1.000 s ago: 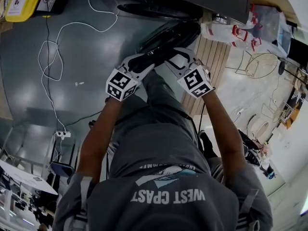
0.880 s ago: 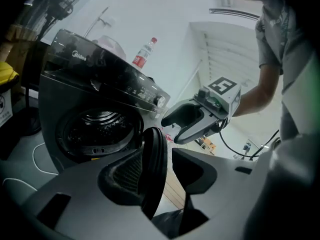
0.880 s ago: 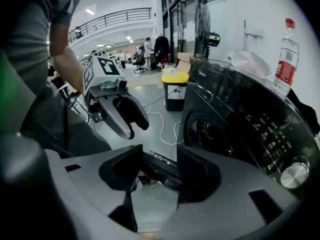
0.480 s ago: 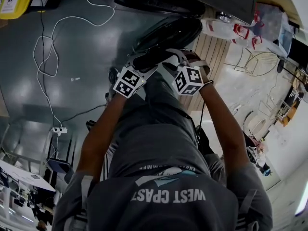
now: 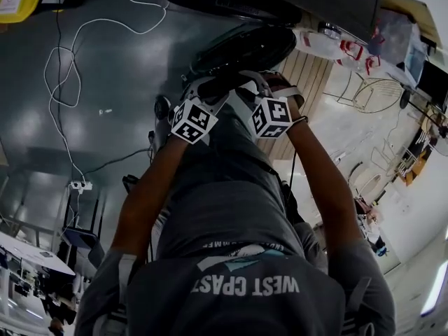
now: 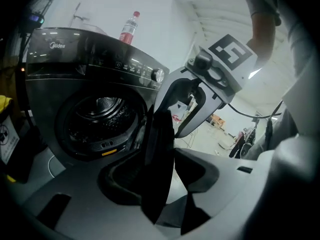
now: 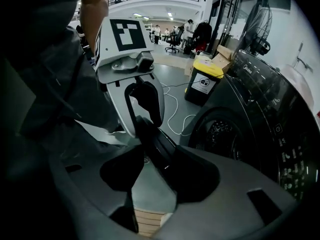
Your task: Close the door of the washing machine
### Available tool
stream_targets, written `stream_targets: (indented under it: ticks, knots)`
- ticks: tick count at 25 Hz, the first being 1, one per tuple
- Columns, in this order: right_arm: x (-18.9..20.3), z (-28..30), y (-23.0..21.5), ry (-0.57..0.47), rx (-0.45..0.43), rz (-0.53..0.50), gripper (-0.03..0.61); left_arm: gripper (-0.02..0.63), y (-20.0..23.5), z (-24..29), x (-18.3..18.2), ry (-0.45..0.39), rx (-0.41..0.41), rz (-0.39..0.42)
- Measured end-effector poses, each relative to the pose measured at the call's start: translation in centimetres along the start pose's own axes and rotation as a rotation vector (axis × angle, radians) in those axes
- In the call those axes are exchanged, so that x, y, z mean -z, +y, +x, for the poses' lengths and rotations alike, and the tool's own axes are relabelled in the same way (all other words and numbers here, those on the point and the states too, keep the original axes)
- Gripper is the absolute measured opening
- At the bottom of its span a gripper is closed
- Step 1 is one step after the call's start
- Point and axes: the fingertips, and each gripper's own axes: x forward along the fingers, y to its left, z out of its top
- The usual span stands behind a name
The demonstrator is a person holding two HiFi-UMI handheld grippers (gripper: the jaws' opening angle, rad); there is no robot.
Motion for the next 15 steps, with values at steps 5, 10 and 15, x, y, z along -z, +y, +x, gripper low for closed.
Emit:
stream_targets:
  ticks: [5, 10, 15]
  knots:
    - [-1.0, 0.4, -1.4, -0.015, 0.025, 0.025, 0.209, 0.221, 1.9, -0.5, -0.6, -0.016, -0.042, 0.007]
    - [-2.0, 0.9, -3.4, -0.033, 0.063, 0.052, 0.199, 0.222, 4.3, -0.9, -1.4, -0.035, -0.089, 0.018]
    - [-2.9, 1.4, -5.6, -0.048, 0.109, 0.080, 0.190, 0.222, 6.7, -1.1, -2.5, -0.045, -0.136, 0.036]
